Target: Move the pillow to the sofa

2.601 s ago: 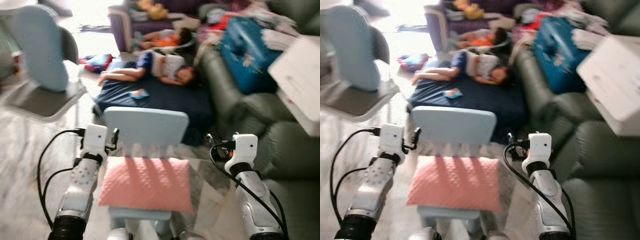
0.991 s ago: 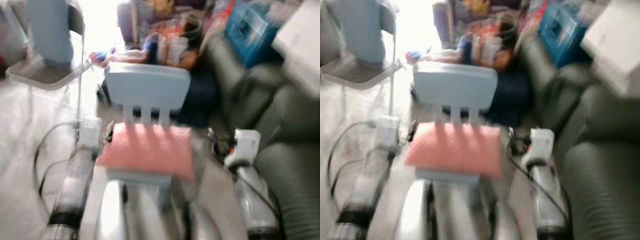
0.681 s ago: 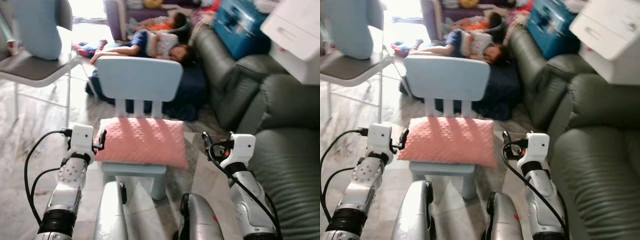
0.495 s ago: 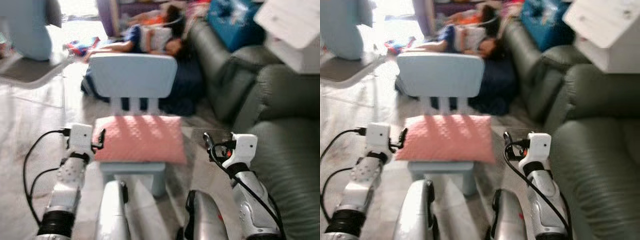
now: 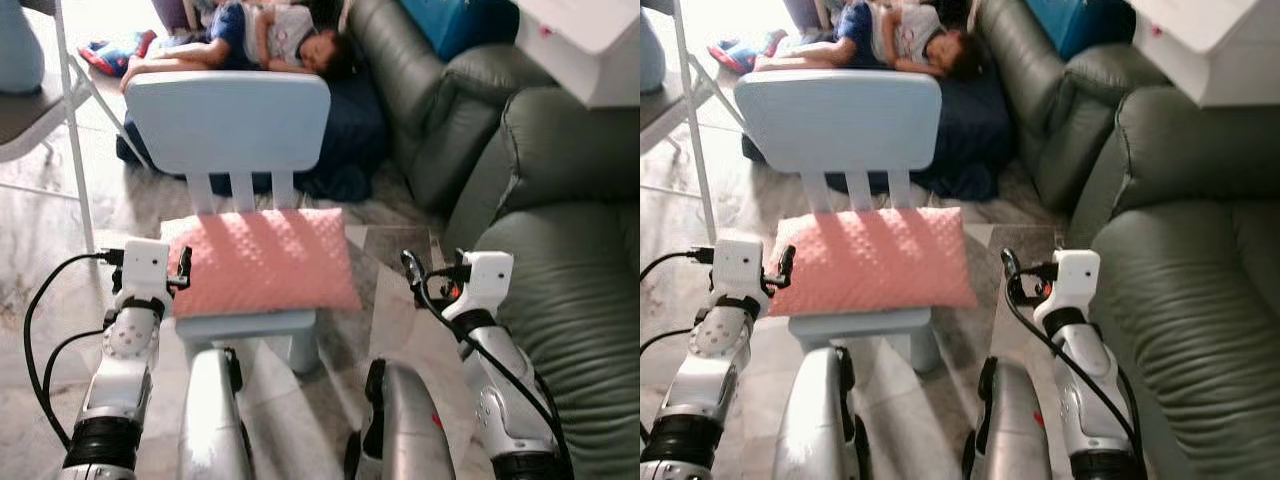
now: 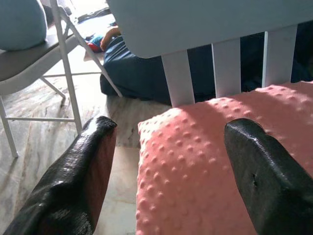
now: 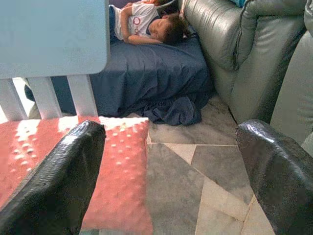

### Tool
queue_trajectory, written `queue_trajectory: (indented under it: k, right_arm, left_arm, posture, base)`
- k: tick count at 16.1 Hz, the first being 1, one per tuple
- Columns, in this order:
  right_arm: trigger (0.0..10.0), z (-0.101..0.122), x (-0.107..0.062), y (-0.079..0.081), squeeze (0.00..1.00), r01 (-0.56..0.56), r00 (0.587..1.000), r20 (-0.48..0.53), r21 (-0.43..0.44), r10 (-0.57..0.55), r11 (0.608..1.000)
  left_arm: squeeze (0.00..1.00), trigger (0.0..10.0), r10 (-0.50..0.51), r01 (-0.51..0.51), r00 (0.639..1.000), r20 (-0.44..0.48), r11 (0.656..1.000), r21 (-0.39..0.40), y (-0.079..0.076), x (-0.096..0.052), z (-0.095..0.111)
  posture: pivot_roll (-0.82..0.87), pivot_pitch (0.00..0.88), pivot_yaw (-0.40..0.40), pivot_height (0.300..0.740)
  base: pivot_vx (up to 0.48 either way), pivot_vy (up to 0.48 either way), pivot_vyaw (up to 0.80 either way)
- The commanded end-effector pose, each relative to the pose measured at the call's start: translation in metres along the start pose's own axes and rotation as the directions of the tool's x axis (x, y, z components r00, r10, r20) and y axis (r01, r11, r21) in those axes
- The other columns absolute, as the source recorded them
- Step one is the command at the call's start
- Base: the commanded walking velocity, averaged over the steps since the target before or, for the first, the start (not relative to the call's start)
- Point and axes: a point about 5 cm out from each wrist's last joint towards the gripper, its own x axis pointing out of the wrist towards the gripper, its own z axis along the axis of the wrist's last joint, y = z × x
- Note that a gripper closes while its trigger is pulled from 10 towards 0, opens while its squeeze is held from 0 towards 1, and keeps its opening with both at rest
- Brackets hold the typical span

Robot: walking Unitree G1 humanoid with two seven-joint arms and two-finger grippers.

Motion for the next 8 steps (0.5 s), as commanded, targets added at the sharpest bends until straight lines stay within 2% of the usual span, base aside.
queue_trajectory:
  k: [1, 3, 6, 8]
  right_arm:
    - [10.0, 0.003, 0.002, 0.0, 0.0, -0.011, 1.0, 0.003, 0.005, 0.011, 1.0]
    - [10.0, 0.006, 0.003, 0.003, 0.0, -0.035, 0.999, 0.01, -0.006, 0.035, 0.999]
    - [10.0, 0.008, 0.001, 0.002, 0.0, -0.028, 0.999, 0.015, -0.015, 0.028, 0.999]
    - [10.0, 0.009, 0.002, 0.003, 0.0, -0.043, 0.999, 0.001, -0.022, 0.043, 0.999]
  left_arm:
    - [0.0, 10.0, 0.013, -0.013, 1.0, 0.006, 1.0, 0.007, 0.001, 0.0, 0.003]
    - [0.0, 10.0, 0.014, -0.014, 1.0, 0.013, 1.0, 0.008, -0.001, 0.002, 0.005]
    - [0.0, 10.0, 0.018, -0.019, 1.0, 0.021, 1.0, 0.007, -0.002, 0.004, 0.008]
    - [0.0, 10.0, -0.01, 0.001, 0.996, 0.083, 0.994, 0.109, -0.009, 0.002, 0.016]
  posture:
    - [-0.02, 0.119, -0.058, 0.542]
    - [-0.03, 0.127, -0.055, 0.537]
    - [-0.03, 0.131, -0.054, 0.507]
    - [-0.04, 0.143, -0.054, 0.507]
  base:
    - [0.0, 0.0, 0.0]
    - [0.0, 0.0, 0.0]
    - [0.0, 0.0, 0.0]
    - [0.0, 0.0, 0.0]
